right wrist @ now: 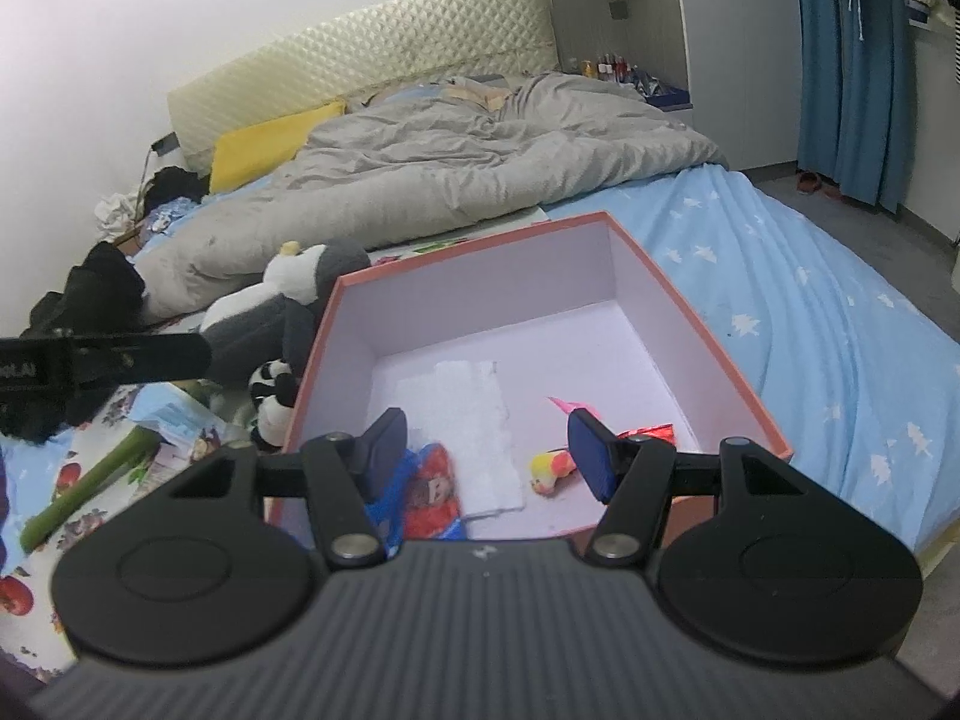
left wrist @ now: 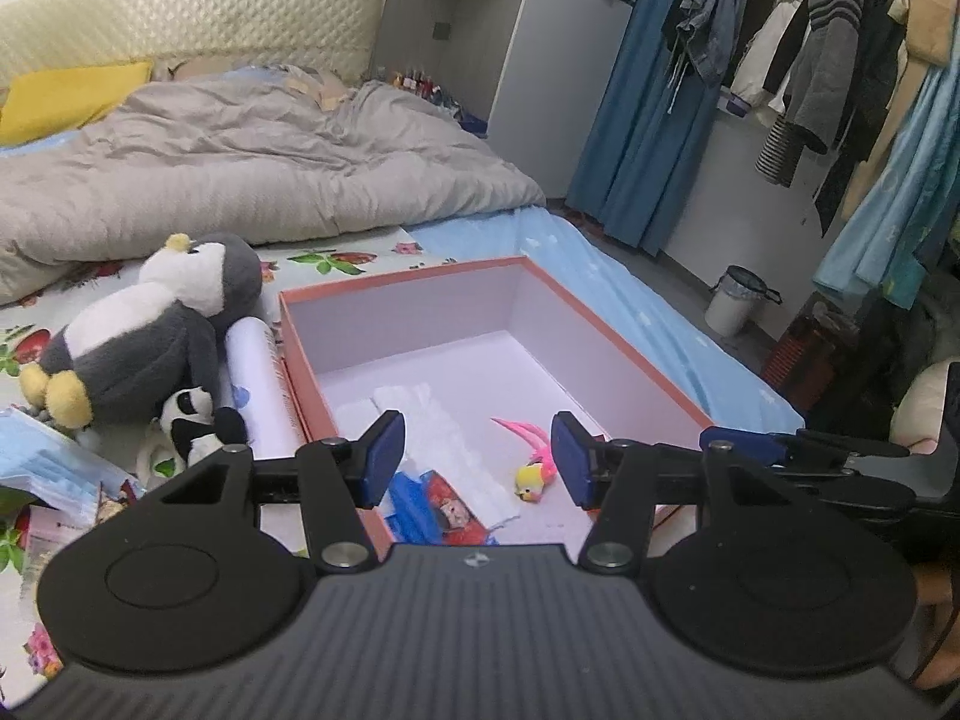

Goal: Organize soft objects
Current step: 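Release the blue bag into the box while the right tool releases the red packet, then move both open tools back toward the items beside the penguin plush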

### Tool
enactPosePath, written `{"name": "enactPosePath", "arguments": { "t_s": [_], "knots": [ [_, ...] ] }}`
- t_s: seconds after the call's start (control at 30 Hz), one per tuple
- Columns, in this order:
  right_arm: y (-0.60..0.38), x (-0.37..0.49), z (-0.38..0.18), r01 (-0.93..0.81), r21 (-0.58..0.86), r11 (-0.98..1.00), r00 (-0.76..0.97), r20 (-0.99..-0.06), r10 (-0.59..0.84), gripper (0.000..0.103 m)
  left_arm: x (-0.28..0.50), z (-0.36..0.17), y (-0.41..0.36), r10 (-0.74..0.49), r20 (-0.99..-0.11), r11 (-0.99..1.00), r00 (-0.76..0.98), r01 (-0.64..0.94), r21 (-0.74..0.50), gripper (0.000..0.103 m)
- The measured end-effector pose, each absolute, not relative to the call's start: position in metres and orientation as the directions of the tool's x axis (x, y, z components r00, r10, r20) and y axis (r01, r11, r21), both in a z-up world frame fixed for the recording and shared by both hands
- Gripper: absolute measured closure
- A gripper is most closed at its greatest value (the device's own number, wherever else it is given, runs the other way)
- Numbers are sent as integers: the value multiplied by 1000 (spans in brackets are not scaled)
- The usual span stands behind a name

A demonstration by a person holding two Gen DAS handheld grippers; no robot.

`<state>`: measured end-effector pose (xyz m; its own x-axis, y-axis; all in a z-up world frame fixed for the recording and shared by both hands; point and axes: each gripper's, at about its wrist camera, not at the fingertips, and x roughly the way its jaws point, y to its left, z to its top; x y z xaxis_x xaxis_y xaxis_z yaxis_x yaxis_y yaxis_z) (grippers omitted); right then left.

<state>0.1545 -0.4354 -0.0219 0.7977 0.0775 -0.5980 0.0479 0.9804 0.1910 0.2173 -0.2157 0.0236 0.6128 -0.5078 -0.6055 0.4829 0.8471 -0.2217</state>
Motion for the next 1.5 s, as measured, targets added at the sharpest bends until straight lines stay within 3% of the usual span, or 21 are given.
{"name": "enactPosePath", "arguments": {
  "t_s": [0.27, 0.67, 1.1, 1.5],
  "knots": [
    [-406, 126, -24, -5, 210, 978, 816, -564, 125, 41, 175, 17, -189, -483, -581, 865, 655, 458, -203, 43],
    [-351, 87, -35, -89, 222, 971, 819, -538, 198, 41, 121, -15, -112, -391, -596, 920, 701, 292, -260, 43],
    [-286, 58, -55, -223, 262, 939, 743, -578, 338, 41, 67, -31, -42, -239, -615, 963, 752, 104, -247, 43],
    [-258, 35, -60, -276, 262, 925, 717, -584, 380, 41, 33, -44, -22, -203, -625, 965, 754, 44, -260, 43]
  ]
}}
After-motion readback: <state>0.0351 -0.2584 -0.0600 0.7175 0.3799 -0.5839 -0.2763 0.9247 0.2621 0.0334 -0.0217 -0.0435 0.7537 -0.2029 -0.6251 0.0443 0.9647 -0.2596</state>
